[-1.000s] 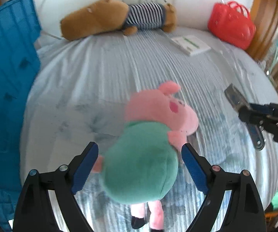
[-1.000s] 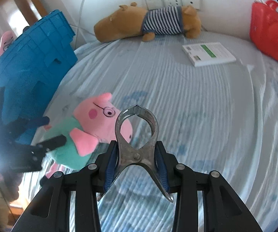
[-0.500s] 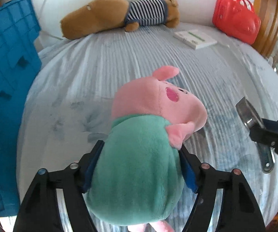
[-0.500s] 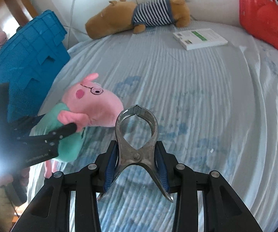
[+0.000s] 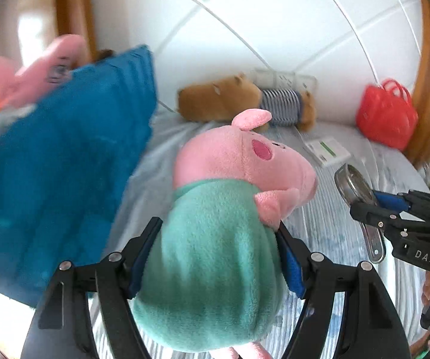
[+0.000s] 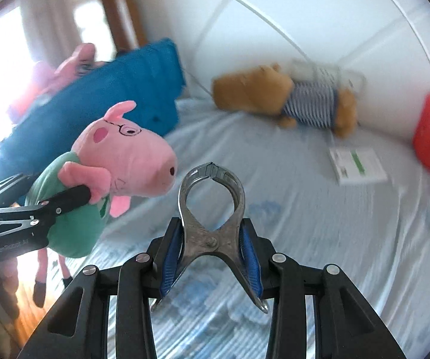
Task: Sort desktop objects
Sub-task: 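Lift the green-shirt pig with the left tool while the right tool lifts the pliers, then carry the pig and pliers over the blue crate and open both tools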
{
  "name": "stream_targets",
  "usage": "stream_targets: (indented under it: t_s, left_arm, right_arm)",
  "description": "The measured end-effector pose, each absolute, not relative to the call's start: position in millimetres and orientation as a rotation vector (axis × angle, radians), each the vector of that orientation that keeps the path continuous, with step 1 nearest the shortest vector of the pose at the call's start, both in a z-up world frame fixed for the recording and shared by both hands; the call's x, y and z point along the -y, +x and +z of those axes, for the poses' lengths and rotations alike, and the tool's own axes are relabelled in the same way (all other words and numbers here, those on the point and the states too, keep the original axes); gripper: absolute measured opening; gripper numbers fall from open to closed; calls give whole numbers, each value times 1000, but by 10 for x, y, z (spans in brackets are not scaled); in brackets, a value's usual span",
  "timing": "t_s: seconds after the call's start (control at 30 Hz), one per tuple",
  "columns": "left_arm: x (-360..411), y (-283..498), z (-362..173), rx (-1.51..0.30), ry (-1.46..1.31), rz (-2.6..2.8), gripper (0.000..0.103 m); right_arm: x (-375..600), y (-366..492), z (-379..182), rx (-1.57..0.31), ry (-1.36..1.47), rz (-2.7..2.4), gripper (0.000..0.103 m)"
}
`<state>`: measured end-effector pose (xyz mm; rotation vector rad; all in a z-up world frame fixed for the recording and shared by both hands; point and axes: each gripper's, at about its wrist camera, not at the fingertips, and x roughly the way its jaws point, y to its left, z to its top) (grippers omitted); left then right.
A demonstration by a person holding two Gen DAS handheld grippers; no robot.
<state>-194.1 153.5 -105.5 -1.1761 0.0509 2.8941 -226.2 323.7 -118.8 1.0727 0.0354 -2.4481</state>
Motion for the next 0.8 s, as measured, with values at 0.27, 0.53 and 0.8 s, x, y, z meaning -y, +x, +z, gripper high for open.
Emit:
stream_targets:
  t_s: [0.27,0.53,0.8]
  left_arm:
    - [-1289,-1447,-497,34,-1044,3086,71]
    - [-926,-1093,24,74,-889,3250,71]
    - [-163,-872,649,89,-663,3426,71]
  right_arm:
    - [-2853,-2049,-656,-145,870,-2389,38]
    - [-2498,-1940,-191,-136,708,-2320,38]
    - [-1737,-1888,273,-149,543,-2247,38]
